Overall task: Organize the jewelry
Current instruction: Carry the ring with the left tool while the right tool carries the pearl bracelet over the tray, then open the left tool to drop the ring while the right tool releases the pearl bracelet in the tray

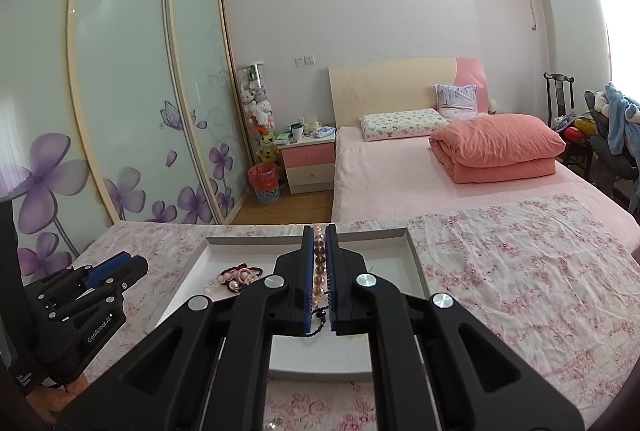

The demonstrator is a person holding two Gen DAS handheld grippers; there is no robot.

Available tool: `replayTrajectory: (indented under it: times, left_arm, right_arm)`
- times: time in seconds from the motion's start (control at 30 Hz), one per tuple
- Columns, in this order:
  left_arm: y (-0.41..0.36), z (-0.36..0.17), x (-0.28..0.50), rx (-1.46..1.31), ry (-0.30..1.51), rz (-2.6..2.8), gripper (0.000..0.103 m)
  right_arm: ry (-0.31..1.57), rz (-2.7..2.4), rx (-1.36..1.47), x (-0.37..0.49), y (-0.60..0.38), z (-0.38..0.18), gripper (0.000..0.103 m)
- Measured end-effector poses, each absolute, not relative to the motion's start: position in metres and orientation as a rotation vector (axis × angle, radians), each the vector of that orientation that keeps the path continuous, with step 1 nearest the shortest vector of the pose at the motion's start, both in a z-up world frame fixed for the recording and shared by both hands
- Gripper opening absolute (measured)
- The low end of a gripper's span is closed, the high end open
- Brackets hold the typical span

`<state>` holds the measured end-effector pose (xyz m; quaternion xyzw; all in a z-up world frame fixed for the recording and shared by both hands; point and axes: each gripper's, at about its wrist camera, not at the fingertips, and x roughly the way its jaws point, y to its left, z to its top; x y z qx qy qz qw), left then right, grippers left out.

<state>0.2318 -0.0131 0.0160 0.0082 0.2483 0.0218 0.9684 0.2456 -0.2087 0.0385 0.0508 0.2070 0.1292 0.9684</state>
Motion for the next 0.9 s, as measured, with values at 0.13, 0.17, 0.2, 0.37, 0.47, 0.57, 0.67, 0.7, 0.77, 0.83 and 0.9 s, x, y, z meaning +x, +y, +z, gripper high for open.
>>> replayTrajectory:
  times: [0.13,0.17,0.2,0.37,0.47,0.57,0.67,0.7,0.77,0.83,0.9]
  left_arm:
    - [-0.014,0.011,0.245,0.02,0.507,0.043,0.022]
    - [-0.015,0.009,0.249,0.021,0.51,0.043,0.022]
    - [-0.015,0.008,0.251,0.021,0.512,0.042,0.022]
    - [-0.017,0.001,0.266,0.027,0.526,0.043,0.022]
    - [-0.018,-0.003,0.274,0.025,0.536,0.039,0.022]
    - [-0.019,-0.008,0.281,0.018,0.552,0.032,0.022]
    - [-0.019,-0.013,0.288,0.012,0.567,0.024,0.022]
    - [-0.02,-0.014,0.29,0.011,0.57,0.024,0.022]
    - [-0.02,-0.016,0.294,0.005,0.575,0.018,0.022]
    - [-0.021,-0.018,0.297,0.002,0.581,0.013,0.022]
    - [-0.021,-0.021,0.299,0.005,0.585,0.013,0.022]
  right_arm:
    - [0.438,0.252,0.098,0.259,-0.205,0.03,0.007]
    - [0.441,0.25,0.097,0.262,-0.205,0.029,0.007]
    - [0.446,0.247,0.095,0.265,-0.204,0.027,0.007]
    - [0.468,0.235,0.09,0.281,-0.201,0.018,0.007]
    - [0.478,0.231,0.083,0.289,-0.199,0.014,0.007]
    - [0.489,0.228,0.079,0.295,-0.197,0.01,0.007]
    - [0.498,0.224,0.078,0.3,-0.195,0.005,0.007]
    - [0.501,0.224,0.081,0.302,-0.196,0.004,0.007]
    - [0.507,0.224,0.086,0.304,-0.196,0.002,0.007]
    - [0.514,0.224,0.089,0.306,-0.195,0.0,0.007]
    - [0.517,0.223,0.089,0.306,-0.195,-0.001,0.007]
